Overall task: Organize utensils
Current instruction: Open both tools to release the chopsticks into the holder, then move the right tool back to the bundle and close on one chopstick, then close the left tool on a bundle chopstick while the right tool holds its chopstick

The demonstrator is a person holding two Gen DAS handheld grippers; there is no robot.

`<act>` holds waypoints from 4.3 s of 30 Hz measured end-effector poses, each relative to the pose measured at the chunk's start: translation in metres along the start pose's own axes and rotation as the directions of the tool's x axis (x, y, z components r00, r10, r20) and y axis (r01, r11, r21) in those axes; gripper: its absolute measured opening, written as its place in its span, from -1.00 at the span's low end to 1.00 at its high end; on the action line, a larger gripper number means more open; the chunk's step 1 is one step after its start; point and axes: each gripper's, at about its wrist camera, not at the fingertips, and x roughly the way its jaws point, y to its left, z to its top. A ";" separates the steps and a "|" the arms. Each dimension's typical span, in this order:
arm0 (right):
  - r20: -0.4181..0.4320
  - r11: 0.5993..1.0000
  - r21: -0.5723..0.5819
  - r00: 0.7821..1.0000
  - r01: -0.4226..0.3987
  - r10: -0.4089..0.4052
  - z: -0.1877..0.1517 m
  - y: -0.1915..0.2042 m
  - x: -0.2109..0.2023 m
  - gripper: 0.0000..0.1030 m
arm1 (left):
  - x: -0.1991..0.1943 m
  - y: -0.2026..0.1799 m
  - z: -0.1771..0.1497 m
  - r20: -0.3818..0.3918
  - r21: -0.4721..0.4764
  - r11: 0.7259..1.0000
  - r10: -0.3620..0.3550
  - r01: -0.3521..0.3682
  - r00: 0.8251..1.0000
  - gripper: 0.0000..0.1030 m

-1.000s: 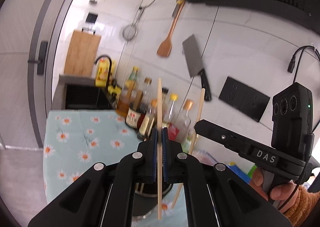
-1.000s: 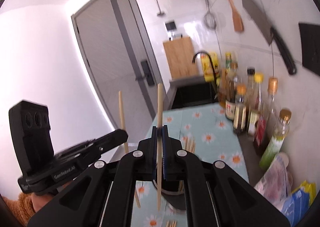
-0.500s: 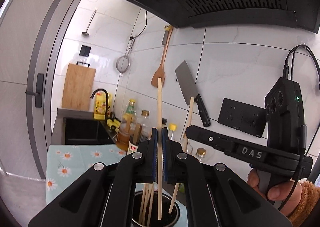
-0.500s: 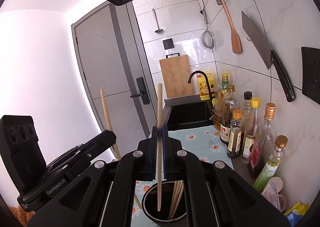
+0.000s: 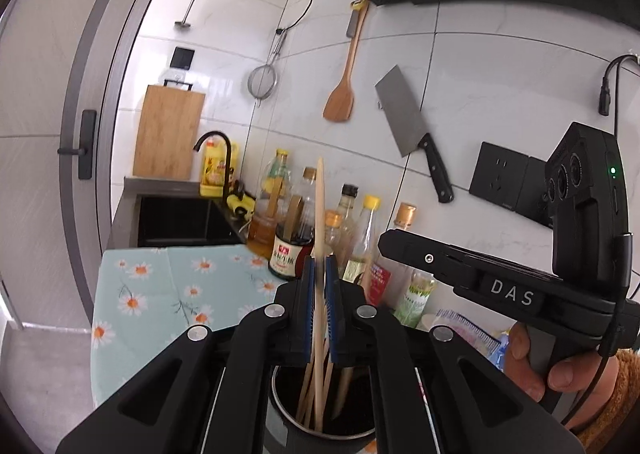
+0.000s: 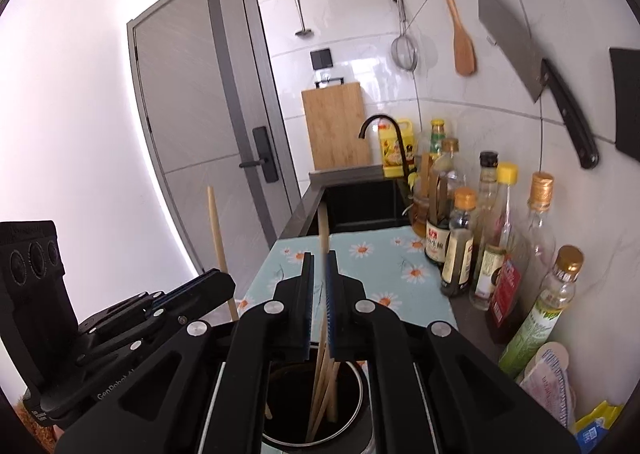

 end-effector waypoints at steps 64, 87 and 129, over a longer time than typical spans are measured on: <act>-0.567 0.973 0.229 0.812 -0.010 0.141 -0.138 0.007 -0.054 0.28 | -0.114 -0.007 -0.108 -0.381 -0.148 0.980 0.068 -0.133 0.922 0.22; -0.861 0.977 0.192 0.494 0.091 0.123 -0.208 -0.003 0.039 -0.57 | -0.092 0.020 -0.179 -0.673 -0.177 0.954 0.063 -0.243 0.737 0.22; -0.919 0.985 0.031 0.393 0.168 -0.038 -0.231 0.049 0.073 -0.89 | -0.078 0.031 -0.190 -0.747 -0.283 0.914 -0.020 -0.290 0.665 0.22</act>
